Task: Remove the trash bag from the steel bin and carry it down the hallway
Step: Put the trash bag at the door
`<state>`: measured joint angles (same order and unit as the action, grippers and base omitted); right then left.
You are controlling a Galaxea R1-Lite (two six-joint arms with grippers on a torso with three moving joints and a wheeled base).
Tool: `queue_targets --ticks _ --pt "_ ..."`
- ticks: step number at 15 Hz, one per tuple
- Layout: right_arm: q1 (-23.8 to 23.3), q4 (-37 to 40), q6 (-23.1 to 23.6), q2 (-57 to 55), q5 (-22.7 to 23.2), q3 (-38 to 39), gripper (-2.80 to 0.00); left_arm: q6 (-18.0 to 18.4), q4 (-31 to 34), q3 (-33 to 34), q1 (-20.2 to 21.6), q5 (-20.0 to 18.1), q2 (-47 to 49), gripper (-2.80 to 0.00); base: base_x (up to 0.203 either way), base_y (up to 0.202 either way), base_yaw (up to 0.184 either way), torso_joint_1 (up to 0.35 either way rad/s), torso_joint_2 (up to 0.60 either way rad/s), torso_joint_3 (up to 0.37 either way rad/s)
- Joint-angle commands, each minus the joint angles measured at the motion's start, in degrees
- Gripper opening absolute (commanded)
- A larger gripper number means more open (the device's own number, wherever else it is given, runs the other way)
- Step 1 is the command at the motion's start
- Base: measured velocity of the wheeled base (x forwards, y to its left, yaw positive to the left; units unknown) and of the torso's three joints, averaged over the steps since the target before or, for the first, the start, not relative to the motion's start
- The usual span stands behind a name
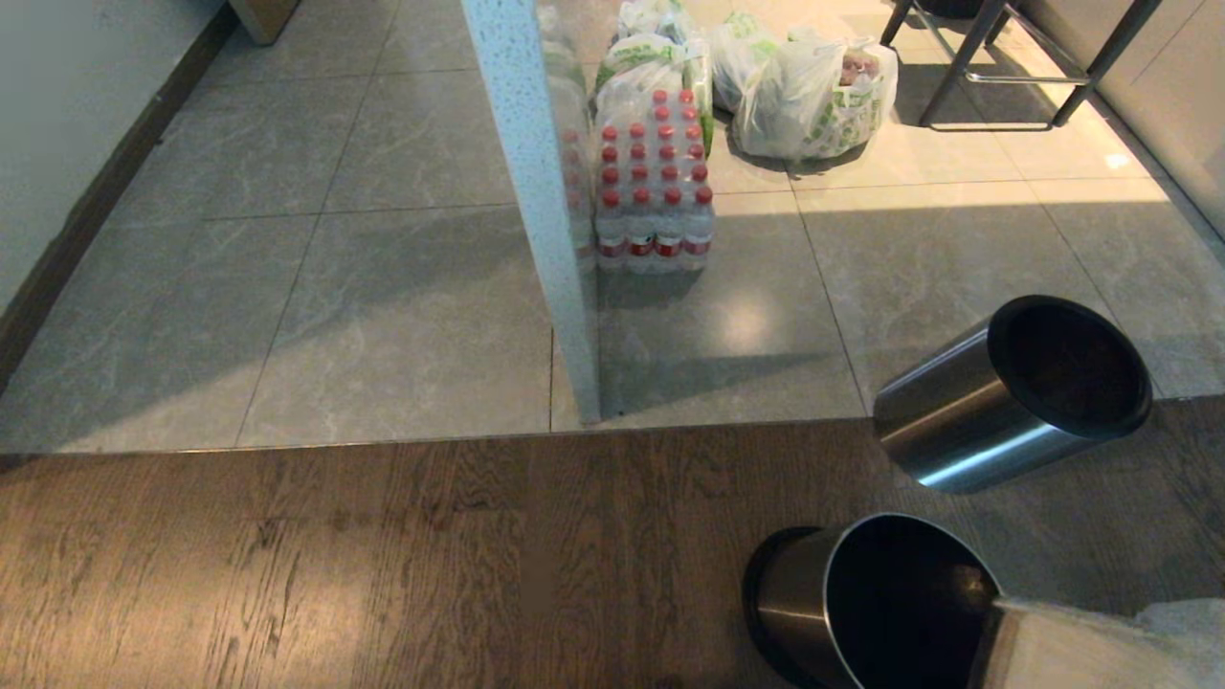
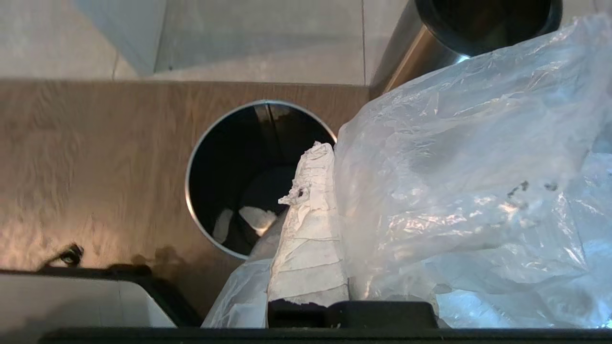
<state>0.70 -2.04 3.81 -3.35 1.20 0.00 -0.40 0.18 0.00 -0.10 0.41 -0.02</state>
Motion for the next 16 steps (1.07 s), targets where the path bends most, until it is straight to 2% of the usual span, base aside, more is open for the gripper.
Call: queue_targets --ticks 1,16 --pt "-0.08 1.69 -2.22 3.37 -0.33 0.08 -2.8 -0.04 -0.01 0.09 0.01 0.02 -0.03 -2.8 0.0 0.0 0.0 0.0 0.0 0.0" --pt "-0.09 1.69 -3.54 3.26 -0.59 0.09 -2.8 -0.04 -0.01 0.09 0.01 0.02 0.02 -2.8 0.0 0.0 0.0 0.0 0.0 0.0"
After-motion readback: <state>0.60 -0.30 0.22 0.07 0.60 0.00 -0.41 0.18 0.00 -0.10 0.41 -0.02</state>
